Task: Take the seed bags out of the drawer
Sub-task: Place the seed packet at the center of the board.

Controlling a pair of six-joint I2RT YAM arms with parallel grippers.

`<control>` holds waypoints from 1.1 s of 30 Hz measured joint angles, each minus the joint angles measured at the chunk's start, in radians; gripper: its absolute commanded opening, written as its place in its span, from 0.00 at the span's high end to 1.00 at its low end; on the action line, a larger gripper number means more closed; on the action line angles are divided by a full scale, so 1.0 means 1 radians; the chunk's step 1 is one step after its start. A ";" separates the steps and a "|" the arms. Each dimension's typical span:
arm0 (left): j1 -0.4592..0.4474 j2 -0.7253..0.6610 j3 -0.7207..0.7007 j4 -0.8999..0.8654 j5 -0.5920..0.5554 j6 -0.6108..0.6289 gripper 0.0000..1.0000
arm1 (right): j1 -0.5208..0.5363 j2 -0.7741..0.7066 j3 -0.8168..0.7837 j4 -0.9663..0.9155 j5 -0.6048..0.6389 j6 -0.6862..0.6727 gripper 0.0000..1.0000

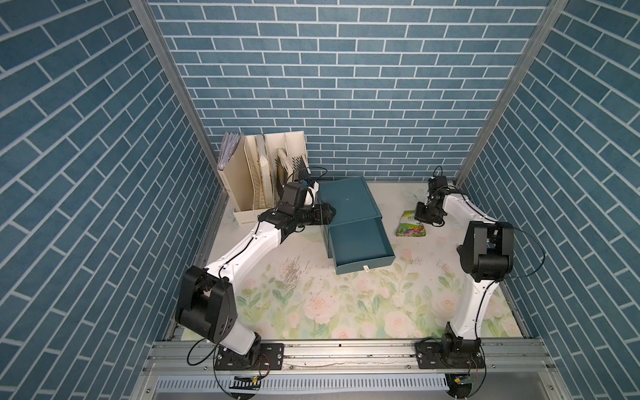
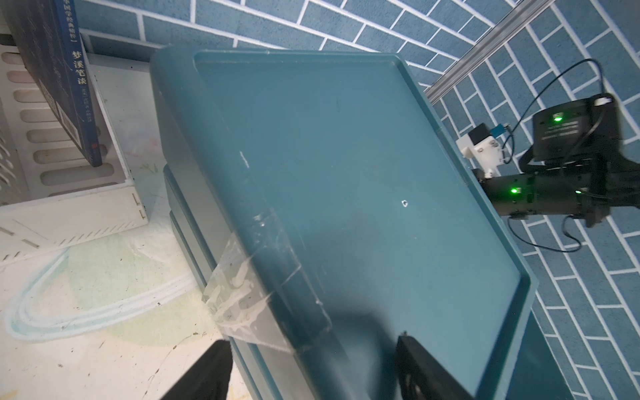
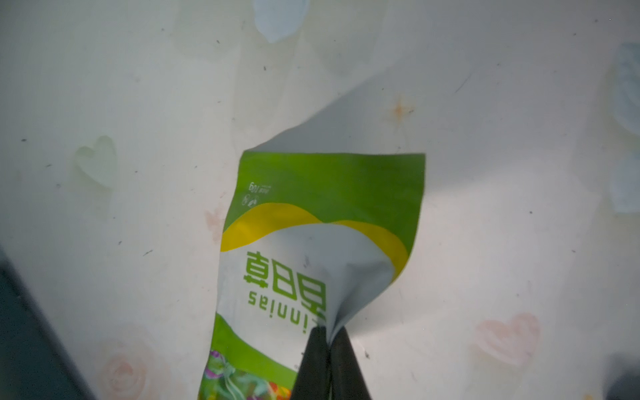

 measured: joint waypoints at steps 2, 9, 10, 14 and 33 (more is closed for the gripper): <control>0.000 0.000 0.000 0.000 -0.002 0.000 0.22 | -0.004 0.020 0.003 0.000 0.011 -0.003 0.97; 0.000 0.000 0.000 0.000 -0.005 0.000 0.22 | -0.017 0.043 0.003 -0.001 0.056 -0.010 0.80; 0.000 0.000 0.000 0.000 -0.005 0.000 0.22 | -0.017 0.043 0.003 -0.002 0.060 -0.010 0.77; 0.000 0.000 0.000 0.000 -0.006 0.000 0.22 | -0.018 0.043 0.003 -0.003 0.069 -0.010 0.70; 0.001 0.000 0.000 0.002 -0.010 0.002 0.22 | 0.060 -0.323 -0.082 -0.066 -0.052 0.003 0.31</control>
